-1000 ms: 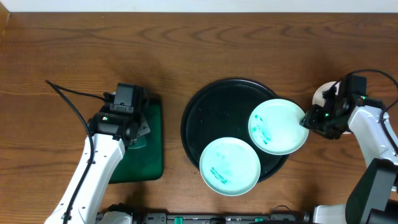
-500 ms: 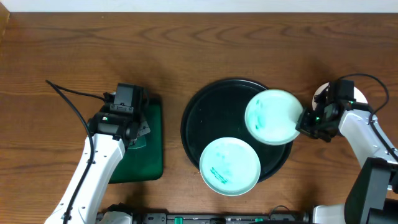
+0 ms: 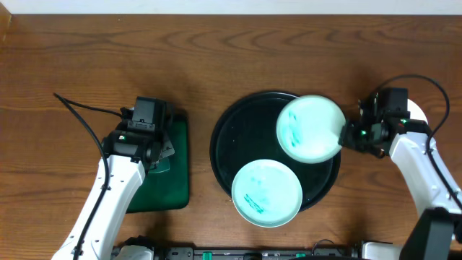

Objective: Clean dirty plates on tray and stack at the side
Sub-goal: 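Move the right gripper back to grip the rim of the next plate, then bring the sponge with the left gripper onto the held plate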

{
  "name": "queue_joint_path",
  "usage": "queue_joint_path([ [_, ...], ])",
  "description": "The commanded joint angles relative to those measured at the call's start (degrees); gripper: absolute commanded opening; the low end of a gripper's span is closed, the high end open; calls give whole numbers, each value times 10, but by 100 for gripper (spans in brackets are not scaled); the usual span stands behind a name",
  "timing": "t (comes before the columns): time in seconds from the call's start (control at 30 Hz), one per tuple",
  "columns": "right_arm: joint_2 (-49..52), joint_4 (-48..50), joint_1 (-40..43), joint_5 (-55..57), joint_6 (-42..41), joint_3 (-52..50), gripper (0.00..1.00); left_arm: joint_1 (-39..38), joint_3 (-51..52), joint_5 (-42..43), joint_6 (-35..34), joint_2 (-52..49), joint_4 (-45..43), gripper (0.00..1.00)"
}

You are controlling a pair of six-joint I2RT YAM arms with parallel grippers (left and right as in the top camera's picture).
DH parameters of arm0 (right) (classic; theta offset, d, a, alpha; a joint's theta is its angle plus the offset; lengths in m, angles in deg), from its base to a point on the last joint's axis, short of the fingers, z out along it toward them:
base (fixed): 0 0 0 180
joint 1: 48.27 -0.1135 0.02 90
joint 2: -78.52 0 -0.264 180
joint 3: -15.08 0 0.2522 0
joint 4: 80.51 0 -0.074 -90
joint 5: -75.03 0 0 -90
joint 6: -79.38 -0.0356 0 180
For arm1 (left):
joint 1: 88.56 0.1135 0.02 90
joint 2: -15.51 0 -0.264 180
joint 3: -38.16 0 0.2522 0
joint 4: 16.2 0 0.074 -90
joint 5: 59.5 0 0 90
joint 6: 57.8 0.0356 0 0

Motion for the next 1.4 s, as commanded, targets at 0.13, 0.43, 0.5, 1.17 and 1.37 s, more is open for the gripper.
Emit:
queue_joint_path([
  [0.13,10,58,-95,-17,-61,17,1,2,-2,6,10,-2,-1,7],
  [0.43,126,130,-161,17,-125,17,1,2,-2,8,10,-2,-1,7],
  [0.5,147,145,-164,18,-142,17,1,2,-2,8,10,-2,0,7],
  [1.17,162,131,-176,10,-138,17,1,-48,-3,420,-87,-97,-261,7],
  [1.37,162,123,-176,4,-131,17,1,-114,-35,471,-138,-199,-380,7],
])
